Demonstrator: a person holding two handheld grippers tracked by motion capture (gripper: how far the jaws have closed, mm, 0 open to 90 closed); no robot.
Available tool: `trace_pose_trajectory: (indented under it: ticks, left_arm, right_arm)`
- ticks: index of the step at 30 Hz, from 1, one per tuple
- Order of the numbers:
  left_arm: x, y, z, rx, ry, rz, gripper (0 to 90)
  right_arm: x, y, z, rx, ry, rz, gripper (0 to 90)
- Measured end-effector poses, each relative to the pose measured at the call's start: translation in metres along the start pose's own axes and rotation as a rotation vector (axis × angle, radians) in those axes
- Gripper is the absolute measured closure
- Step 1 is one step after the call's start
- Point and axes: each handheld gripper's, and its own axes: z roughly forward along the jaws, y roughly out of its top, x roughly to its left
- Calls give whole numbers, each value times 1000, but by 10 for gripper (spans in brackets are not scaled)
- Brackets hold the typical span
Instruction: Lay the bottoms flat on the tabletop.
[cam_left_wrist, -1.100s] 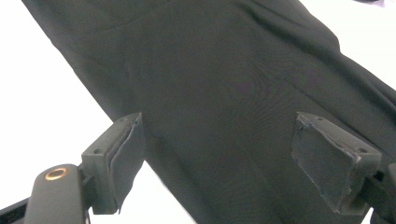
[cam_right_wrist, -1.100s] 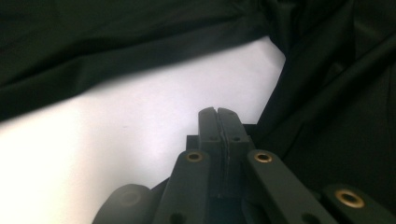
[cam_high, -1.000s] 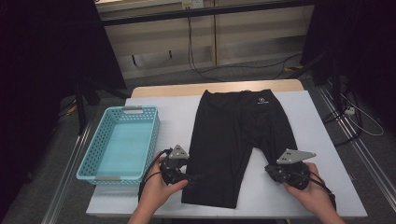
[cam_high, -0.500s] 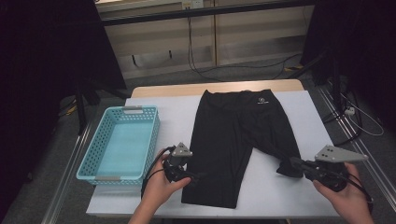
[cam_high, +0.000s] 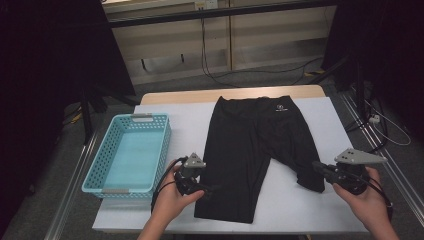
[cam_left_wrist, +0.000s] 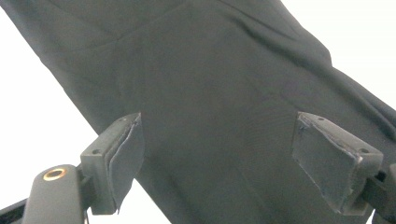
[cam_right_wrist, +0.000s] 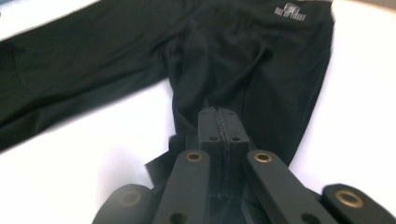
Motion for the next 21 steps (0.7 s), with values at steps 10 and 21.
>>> trace_pose_trajectory:
  ticks: [10, 21]
  left_arm:
    - [-2, 0, 1, 6, -2, 9, 179]
    - [-2, 1, 1, 10, 1, 15, 179]
  right_arm:
    - [8, -8, 17, 59, 37, -10, 764]
    - [-20, -10, 18, 56, -72, 81, 582]
